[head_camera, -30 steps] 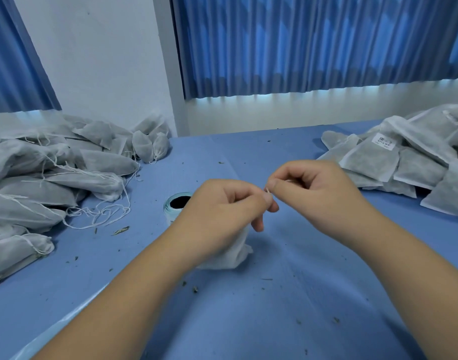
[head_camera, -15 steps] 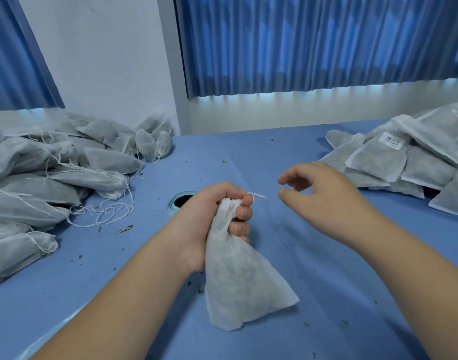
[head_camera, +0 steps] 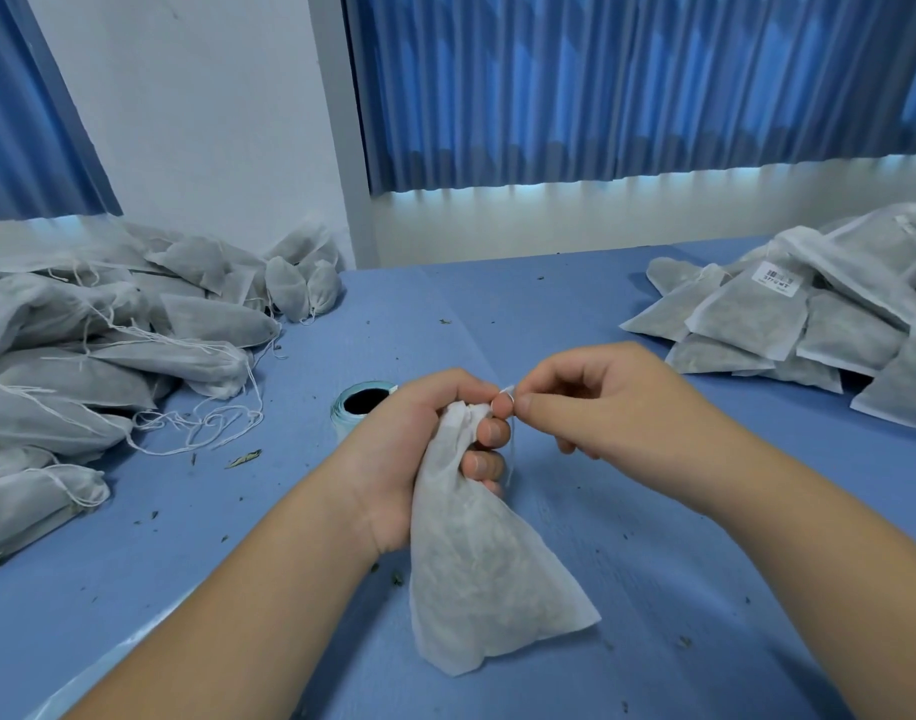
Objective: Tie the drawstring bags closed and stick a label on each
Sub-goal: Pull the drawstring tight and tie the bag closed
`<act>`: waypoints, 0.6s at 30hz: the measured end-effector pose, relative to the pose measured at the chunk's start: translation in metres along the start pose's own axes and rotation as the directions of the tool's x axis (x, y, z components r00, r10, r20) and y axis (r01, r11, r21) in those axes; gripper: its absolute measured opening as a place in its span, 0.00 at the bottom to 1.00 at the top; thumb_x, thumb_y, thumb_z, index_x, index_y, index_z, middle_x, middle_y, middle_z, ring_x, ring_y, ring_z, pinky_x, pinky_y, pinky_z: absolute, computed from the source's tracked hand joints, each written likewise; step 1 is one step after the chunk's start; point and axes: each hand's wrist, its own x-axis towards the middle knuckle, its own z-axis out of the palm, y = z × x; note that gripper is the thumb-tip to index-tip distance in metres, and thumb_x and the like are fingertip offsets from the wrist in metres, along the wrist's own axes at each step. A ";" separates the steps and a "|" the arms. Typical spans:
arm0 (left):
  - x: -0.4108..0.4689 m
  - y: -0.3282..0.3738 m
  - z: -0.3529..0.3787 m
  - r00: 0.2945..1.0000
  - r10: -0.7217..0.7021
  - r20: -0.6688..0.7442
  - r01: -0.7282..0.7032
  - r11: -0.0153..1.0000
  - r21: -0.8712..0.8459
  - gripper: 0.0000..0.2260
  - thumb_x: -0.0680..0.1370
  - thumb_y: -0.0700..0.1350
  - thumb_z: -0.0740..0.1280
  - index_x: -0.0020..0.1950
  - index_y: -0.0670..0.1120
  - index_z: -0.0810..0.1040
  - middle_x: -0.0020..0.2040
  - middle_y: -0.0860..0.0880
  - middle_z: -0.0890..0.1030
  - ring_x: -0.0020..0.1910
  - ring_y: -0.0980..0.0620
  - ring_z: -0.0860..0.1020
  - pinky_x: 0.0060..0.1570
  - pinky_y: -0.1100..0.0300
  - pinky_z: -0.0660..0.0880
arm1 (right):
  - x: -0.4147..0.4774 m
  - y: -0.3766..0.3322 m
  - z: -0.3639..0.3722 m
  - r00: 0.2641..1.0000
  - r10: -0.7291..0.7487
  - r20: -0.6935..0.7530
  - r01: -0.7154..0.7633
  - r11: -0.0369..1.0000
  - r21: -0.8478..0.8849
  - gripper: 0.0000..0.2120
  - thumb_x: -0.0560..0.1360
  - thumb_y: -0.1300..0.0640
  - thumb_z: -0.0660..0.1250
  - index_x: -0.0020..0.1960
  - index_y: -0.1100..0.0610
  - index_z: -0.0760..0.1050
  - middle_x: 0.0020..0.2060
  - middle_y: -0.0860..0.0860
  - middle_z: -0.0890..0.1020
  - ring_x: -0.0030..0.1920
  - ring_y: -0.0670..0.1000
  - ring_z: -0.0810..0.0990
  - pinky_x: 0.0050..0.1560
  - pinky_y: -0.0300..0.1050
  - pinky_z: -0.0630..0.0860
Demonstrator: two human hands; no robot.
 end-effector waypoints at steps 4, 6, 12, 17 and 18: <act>0.000 -0.001 -0.001 0.999 0.019 -0.043 -0.014 0.993 0.121 0.05 0.69 0.46 0.66 0.34 0.47 0.75 0.28 0.53 0.71 0.21 0.56 0.67 0.29 0.62 0.67 | 0.000 0.000 0.000 1.000 0.006 -0.003 -0.006 1.000 0.006 0.08 0.71 0.59 0.71 0.34 0.52 0.81 0.26 0.44 0.75 0.27 0.41 0.72 0.27 0.30 0.68; 0.001 -0.002 -0.002 0.997 0.033 -0.068 -0.019 0.981 0.191 0.05 0.68 0.47 0.67 0.34 0.47 0.76 0.29 0.52 0.72 0.22 0.56 0.68 0.31 0.61 0.66 | 0.001 0.001 -0.001 1.000 0.025 0.006 -0.025 1.000 -0.007 0.08 0.71 0.59 0.71 0.34 0.52 0.80 0.25 0.43 0.75 0.26 0.40 0.73 0.26 0.29 0.67; -0.001 -0.001 -0.002 0.997 0.063 -0.036 -0.049 0.954 0.297 0.05 0.69 0.48 0.69 0.35 0.48 0.79 0.32 0.52 0.74 0.24 0.55 0.69 0.34 0.59 0.67 | -0.001 0.000 -0.002 0.998 0.049 0.050 -0.048 0.999 -0.016 0.05 0.67 0.54 0.72 0.34 0.54 0.78 0.24 0.43 0.75 0.25 0.39 0.73 0.27 0.30 0.68; -0.004 -0.002 0.002 0.981 0.170 -0.094 -0.124 0.922 0.368 0.05 0.64 0.46 0.72 0.37 0.46 0.80 0.33 0.50 0.76 0.25 0.53 0.71 0.32 0.59 0.71 | 0.000 0.001 -0.008 0.994 0.080 0.081 -0.077 0.996 -0.037 0.07 0.61 0.49 0.65 0.33 0.51 0.78 0.25 0.47 0.77 0.29 0.46 0.72 0.33 0.41 0.69; -0.004 -0.002 0.003 0.973 0.204 -0.109 -0.147 0.909 0.389 0.04 0.66 0.45 0.72 0.36 0.46 0.80 0.34 0.49 0.76 0.24 0.53 0.71 0.32 0.59 0.71 | 0.000 0.001 -0.009 0.993 0.080 0.088 -0.077 0.996 -0.039 0.07 0.61 0.50 0.64 0.33 0.51 0.78 0.25 0.48 0.77 0.29 0.47 0.71 0.34 0.42 0.69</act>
